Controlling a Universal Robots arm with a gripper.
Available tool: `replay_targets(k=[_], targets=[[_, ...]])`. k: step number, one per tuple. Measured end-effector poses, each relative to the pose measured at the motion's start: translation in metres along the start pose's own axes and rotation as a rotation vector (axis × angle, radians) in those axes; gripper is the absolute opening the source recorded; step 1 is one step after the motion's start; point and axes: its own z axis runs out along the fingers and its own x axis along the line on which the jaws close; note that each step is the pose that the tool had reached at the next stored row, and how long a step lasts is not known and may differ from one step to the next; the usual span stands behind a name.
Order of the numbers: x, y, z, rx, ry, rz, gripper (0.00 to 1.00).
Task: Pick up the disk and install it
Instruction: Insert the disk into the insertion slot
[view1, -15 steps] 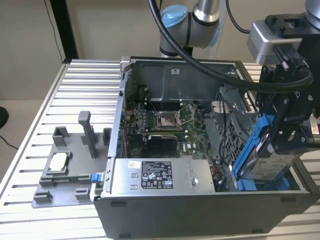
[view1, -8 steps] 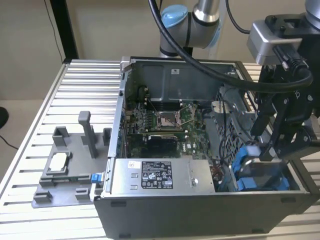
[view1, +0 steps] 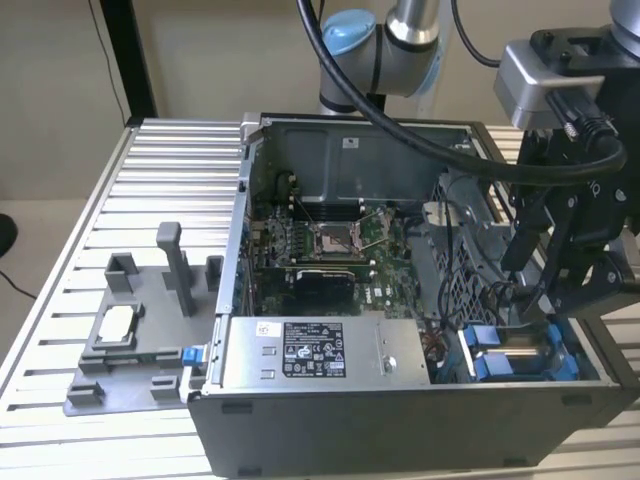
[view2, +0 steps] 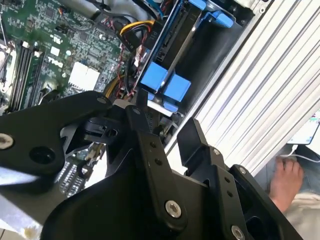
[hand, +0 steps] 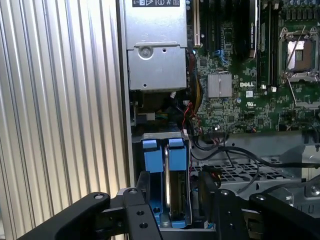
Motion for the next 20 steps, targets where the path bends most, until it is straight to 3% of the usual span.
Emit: replay_targets(k=[9, 13, 20], targets=[[0.0000, -0.0003, 0.0012, 0.0049, -0.0009, 0.000, 1.00], [-0.0005, -0.0059, 0.0019, 0.0048, -0.0016, 0.000, 1.00], [-0.0005, -0.0068, 0.0020, 0.0049, -0.0015, 0.000, 1.00]])
